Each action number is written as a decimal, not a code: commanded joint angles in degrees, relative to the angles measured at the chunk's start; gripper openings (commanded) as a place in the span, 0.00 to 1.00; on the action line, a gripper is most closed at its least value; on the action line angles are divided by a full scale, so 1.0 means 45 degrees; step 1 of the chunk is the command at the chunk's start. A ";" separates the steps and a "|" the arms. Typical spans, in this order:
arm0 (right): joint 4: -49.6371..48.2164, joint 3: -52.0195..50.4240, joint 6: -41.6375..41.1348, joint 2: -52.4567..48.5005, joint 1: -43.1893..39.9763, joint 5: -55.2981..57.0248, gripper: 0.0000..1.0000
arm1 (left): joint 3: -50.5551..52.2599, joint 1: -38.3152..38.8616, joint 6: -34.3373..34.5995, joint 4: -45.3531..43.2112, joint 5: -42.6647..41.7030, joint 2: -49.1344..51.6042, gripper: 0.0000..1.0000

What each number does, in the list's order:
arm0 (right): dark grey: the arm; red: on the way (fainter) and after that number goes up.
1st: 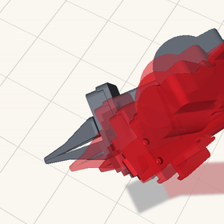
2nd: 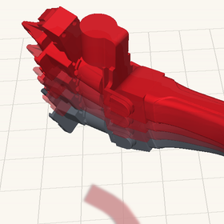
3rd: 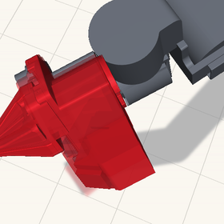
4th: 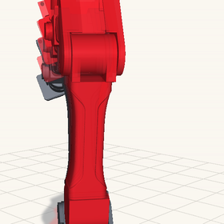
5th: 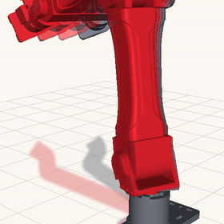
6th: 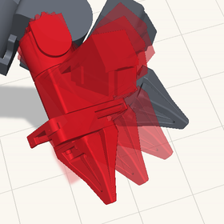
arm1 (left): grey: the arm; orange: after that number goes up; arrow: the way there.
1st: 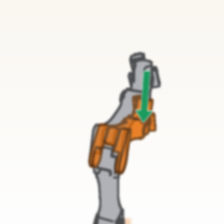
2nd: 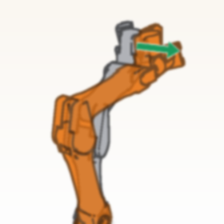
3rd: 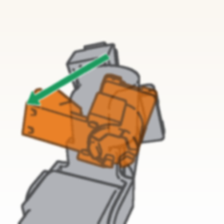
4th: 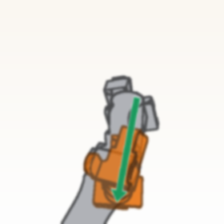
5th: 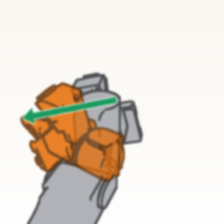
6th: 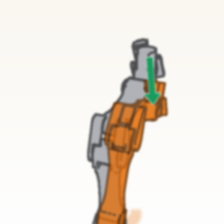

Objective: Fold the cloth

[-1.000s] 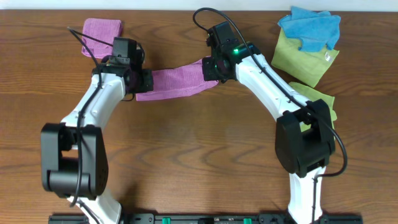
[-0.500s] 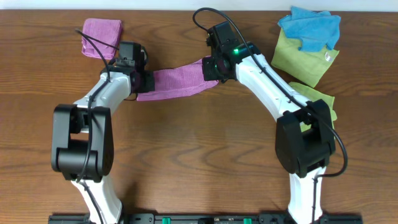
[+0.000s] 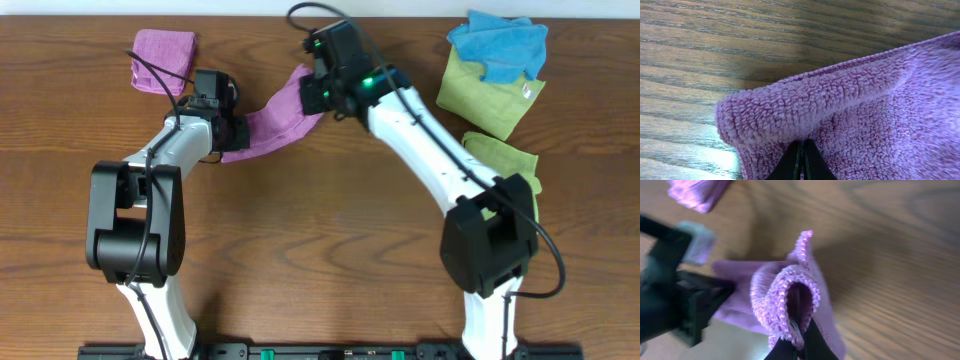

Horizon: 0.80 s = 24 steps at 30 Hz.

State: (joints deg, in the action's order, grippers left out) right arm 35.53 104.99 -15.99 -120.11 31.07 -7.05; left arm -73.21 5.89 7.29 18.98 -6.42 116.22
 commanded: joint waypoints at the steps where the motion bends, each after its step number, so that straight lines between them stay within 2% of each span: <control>1: -0.0034 0.0180 0.0325 -0.0121 0.0461 -0.0155 0.02 | 0.0083 0.0010 0.0102 0.0000 0.0087 0.0568 0.06; 12: 0.0267 0.0180 0.0029 -0.0481 0.1049 -0.0136 0.01 | 0.0083 0.0010 0.0437 0.0000 -0.0068 0.0568 0.06; 18: 0.0719 0.0180 -0.0092 -0.0486 0.1059 0.3036 0.02 | 0.0083 0.0010 0.0476 0.0010 -0.0209 0.0568 0.06; 24: 0.1792 0.0165 0.0321 -0.0675 0.0432 0.4061 0.02 | 0.0083 0.0010 0.0481 0.0049 -0.0248 0.0568 0.06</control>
State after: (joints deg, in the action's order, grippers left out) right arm 42.61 104.99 -15.46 -121.84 34.57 6.28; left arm -73.21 5.82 9.02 18.98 -7.07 116.22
